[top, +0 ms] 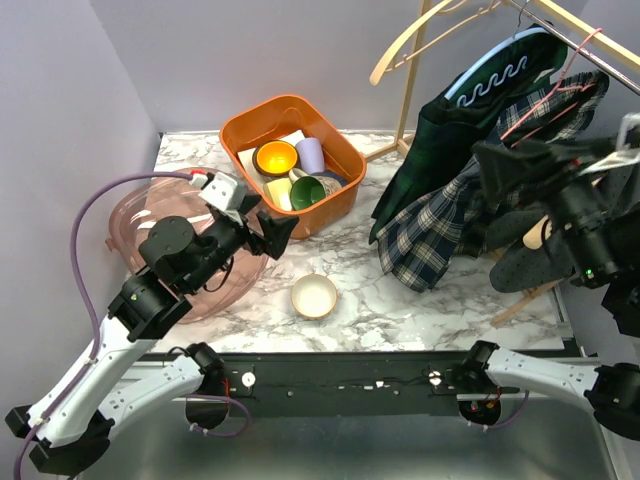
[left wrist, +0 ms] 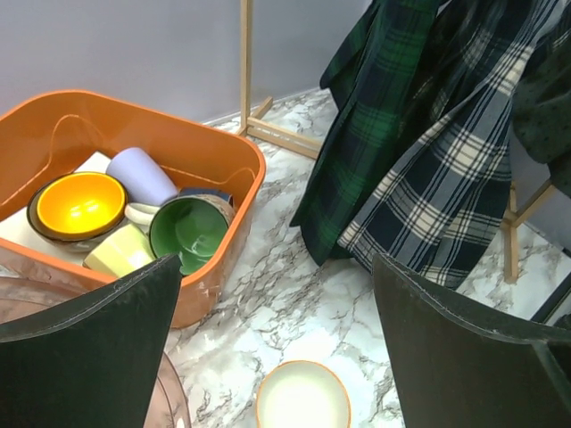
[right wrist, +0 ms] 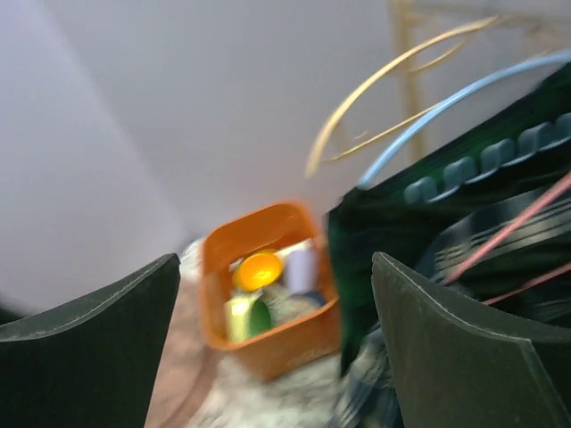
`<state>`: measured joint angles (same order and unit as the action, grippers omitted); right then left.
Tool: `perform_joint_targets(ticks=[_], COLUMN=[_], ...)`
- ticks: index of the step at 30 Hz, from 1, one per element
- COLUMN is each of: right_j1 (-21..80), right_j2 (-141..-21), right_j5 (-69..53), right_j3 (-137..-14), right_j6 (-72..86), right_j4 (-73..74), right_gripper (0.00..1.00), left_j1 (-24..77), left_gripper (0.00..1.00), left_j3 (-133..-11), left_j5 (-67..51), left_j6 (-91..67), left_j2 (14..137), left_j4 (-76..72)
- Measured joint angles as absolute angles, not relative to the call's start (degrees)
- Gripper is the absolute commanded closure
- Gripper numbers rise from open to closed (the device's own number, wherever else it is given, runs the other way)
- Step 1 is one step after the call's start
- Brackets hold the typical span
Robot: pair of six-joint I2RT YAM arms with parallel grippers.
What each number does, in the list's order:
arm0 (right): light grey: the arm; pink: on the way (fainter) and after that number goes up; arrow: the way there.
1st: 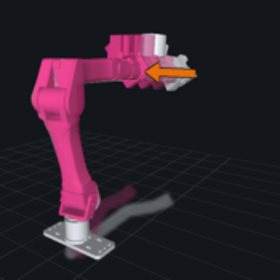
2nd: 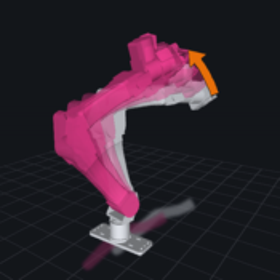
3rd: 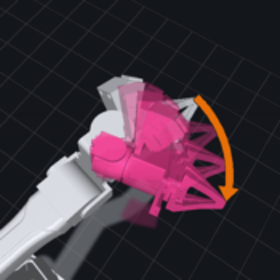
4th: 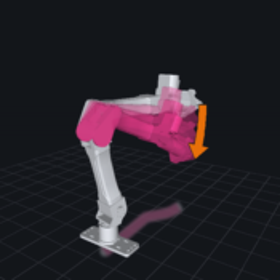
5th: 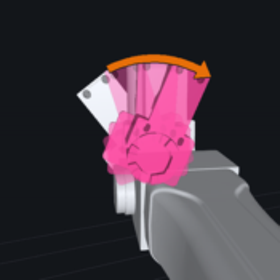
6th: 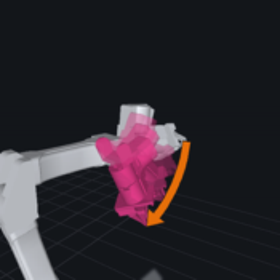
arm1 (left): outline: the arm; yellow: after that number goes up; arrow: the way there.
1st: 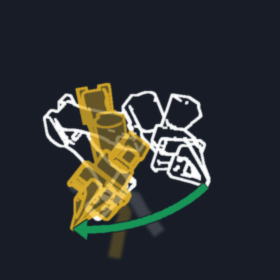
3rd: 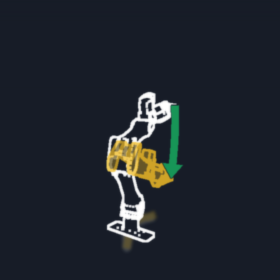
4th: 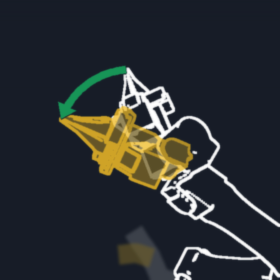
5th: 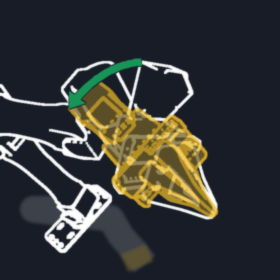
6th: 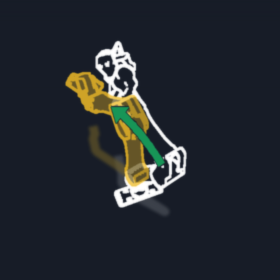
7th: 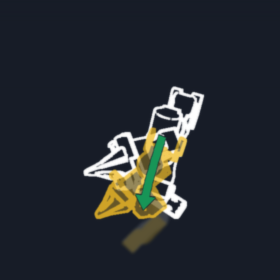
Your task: Remove the skirt from the hanger
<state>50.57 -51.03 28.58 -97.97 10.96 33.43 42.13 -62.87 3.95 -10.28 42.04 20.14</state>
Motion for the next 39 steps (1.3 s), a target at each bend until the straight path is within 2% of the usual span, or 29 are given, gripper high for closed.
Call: perform_joint_targets(ticks=[5, 8, 14, 20, 25, 39], right_j1=[50.1, 49.5, 42.9, 41.5, 40.4, 40.1], right_j2=[-63.1, -67.6, -67.4, -65.6, -59.3, -53.6], right_j5=[48.6, 56.9, 72.1, 79.4, 82.9, 84.8], right_j3=[-114.0, -118.9, -113.0, -112.0, -99.5, -79.2], right_j6=[-3.3, -7.9, -28.1, -37.9, -45.3, -60.9], right_j4=[28.5, 26.9, 9.4, 2.8, -7.5, -36.4], right_gripper=[0.11, 0.10, 0.11, 0.11, 0.13, 0.18], left_j1=[42.1, 42.1, 42.1, 42.1, 42.1, 42.1], left_gripper=[0.01, 0.01, 0.01, 0.01, 0.01, 0.01], left_j3=[-59.1, -57.3, -55.6, -55.6, -55.6, -55.5], left_j5=[4.9, 5.6, 6.2, 6.2, 6.2, 5.8], left_j6=[-9.5, -9.1, -8.4, -8.4, -8.4, -9.5], left_j2=[42.6, 43.3, 44.8, 44.8, 44.5, 45.5], left_j4=[19.0, 19.0, 19.0, 18.6, 18.1, 17.6])
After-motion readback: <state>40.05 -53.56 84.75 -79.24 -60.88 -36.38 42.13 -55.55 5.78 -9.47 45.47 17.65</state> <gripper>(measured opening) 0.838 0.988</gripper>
